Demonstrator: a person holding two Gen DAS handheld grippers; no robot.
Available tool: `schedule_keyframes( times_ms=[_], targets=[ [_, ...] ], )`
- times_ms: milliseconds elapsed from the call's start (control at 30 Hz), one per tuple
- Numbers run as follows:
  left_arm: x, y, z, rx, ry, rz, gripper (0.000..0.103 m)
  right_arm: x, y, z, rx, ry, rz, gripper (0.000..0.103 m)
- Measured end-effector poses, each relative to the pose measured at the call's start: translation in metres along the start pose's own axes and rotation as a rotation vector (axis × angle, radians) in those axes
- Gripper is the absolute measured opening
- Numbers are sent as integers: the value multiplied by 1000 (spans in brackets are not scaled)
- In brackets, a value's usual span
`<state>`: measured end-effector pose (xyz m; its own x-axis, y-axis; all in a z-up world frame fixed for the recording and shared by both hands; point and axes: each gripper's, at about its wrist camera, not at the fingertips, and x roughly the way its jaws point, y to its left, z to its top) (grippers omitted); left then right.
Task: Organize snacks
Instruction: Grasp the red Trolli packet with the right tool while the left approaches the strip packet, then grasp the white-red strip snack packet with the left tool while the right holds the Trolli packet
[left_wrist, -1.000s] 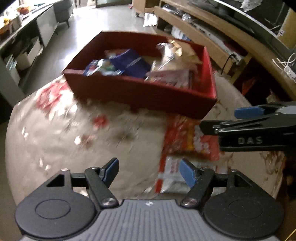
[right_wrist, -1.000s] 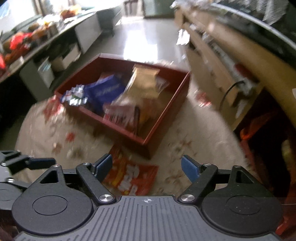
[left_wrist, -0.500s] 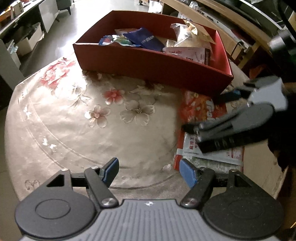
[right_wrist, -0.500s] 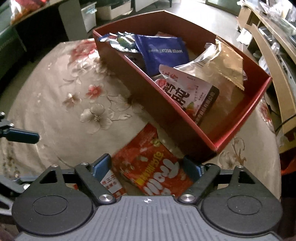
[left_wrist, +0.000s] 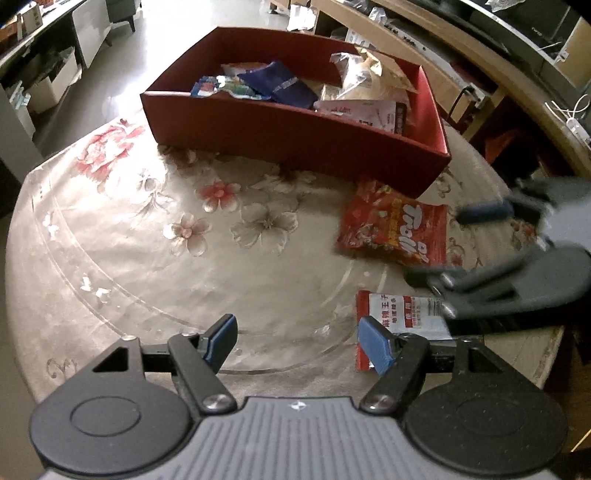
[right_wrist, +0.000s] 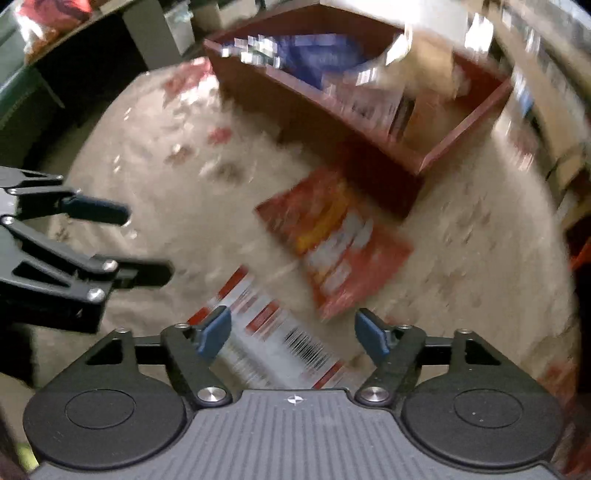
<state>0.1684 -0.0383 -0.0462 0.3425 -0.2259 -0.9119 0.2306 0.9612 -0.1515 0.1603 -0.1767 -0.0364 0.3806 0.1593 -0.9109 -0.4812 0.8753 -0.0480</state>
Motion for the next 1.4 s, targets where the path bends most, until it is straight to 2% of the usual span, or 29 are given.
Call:
schedule_keyframes(
  times_ms=[33, 267, 367, 433, 467, 500, 567, 600, 733, 867, 1000, 1100, 1200, 1267, 1333, 1400],
  targets=[
    [1, 0, 0, 2, 5, -4, 76, 4, 1, 7, -26, -4, -33, 85],
    [7, -1, -6, 30, 31, -28, 76, 49, 8, 40, -232, 47, -33, 87],
    [11, -2, -7, 40, 43, -30, 76, 56, -3, 41, -146, 32, 34, 89],
    [10, -6, -8, 56, 44, -40, 76, 54, -2, 34, -122, 21, 29, 88],
    [9, -10, -8, 78, 37, -51, 76, 50, -3, 30, -104, 20, 25, 85],
    [7, -14, -9, 105, 29, -61, 76, 46, -4, 26, -79, 24, 15, 76],
    [6, -28, -12, 200, 12, -82, 76, 34, -12, 16, -27, 33, 20, 65],
    [8, -36, -14, 252, 10, -88, 76, 29, -17, 10, 10, 41, 28, 62],
    [18, -73, -25, 496, 10, -79, 76, 19, -31, -13, 69, 53, -41, 61],
    [32, -115, -28, 776, -40, -36, 76, 8, -52, -32, 157, 57, -50, 60],
    [44, -137, -18, 935, -40, -51, 85, 6, -70, -44, 193, 68, -49, 63],
    [48, -140, -9, 966, -14, -72, 87, 5, -74, -47, 197, 59, -32, 66],
    [49, -132, -9, 936, 28, -106, 87, -1, -75, -51, 196, 48, -12, 74],
    [53, -132, -22, 954, 80, -108, 88, 4, -70, -47, 175, 50, -14, 77],
    [49, -134, -32, 987, 20, -82, 88, 5, -65, -46, 163, 53, -18, 81],
    [48, -135, -32, 961, 30, -78, 84, 7, -63, -44, 163, 56, -22, 81]
  ],
)
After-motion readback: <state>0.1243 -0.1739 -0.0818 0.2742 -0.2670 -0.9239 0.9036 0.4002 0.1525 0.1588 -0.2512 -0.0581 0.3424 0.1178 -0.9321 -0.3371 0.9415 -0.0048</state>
